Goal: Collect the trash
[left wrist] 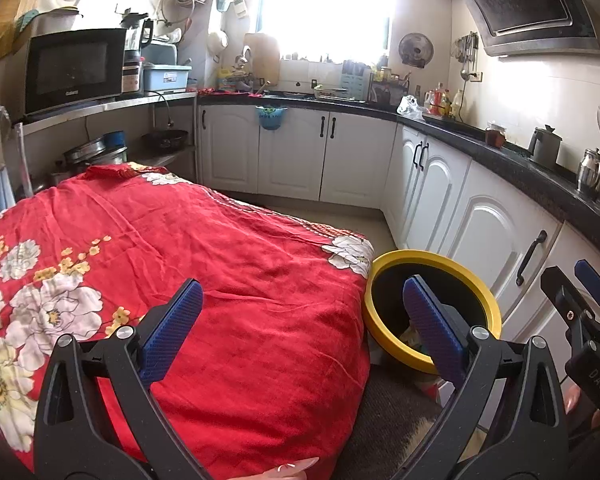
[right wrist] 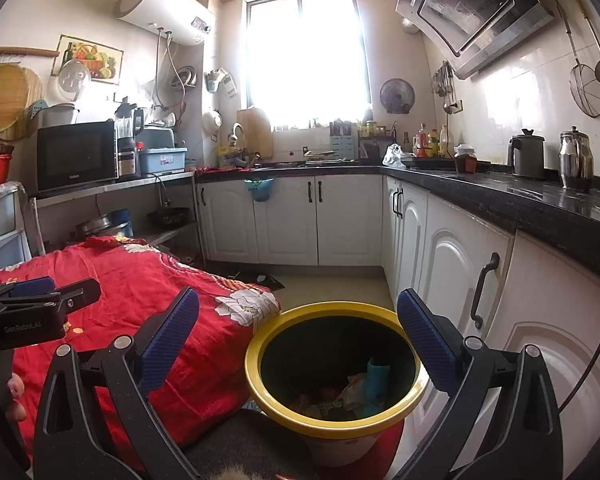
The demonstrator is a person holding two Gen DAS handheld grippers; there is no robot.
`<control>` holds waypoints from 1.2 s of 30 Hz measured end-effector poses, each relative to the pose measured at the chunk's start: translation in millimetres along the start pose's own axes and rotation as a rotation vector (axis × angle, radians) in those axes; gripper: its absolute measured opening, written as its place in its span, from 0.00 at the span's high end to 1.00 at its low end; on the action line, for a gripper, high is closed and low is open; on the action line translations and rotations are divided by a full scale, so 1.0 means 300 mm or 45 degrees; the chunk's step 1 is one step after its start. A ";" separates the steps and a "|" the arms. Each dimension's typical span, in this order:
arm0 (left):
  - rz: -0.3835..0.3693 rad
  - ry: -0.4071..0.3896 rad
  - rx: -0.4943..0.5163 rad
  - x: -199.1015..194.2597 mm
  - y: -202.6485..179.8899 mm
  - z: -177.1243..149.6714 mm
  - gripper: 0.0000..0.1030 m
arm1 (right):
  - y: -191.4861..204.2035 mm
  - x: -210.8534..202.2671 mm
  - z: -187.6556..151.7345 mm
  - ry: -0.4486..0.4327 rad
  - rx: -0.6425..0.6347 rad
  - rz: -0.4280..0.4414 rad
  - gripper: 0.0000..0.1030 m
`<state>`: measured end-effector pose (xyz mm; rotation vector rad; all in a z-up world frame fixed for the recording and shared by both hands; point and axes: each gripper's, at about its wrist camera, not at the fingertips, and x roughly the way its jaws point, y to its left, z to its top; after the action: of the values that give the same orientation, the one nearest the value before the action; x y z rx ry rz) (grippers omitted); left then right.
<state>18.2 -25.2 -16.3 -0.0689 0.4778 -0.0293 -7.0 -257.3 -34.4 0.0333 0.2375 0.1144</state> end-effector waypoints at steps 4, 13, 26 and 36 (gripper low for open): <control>0.002 -0.001 0.001 -0.002 0.000 0.000 0.10 | 0.000 0.001 0.001 -0.001 0.000 -0.001 0.06; 0.003 -0.003 0.002 -0.004 -0.001 0.001 0.10 | 0.004 -0.002 0.007 -0.004 0.001 -0.003 0.06; 0.006 -0.005 0.001 -0.005 -0.002 0.003 0.10 | 0.005 -0.002 0.010 -0.004 0.001 -0.004 0.06; 0.005 -0.008 0.000 -0.007 -0.002 0.006 0.10 | 0.006 -0.003 0.012 -0.005 0.001 -0.004 0.06</control>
<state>17.2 -25.6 -13.8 -0.0679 0.4720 -0.0254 -7.2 -255.8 -30.7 0.0337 0.2333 0.1108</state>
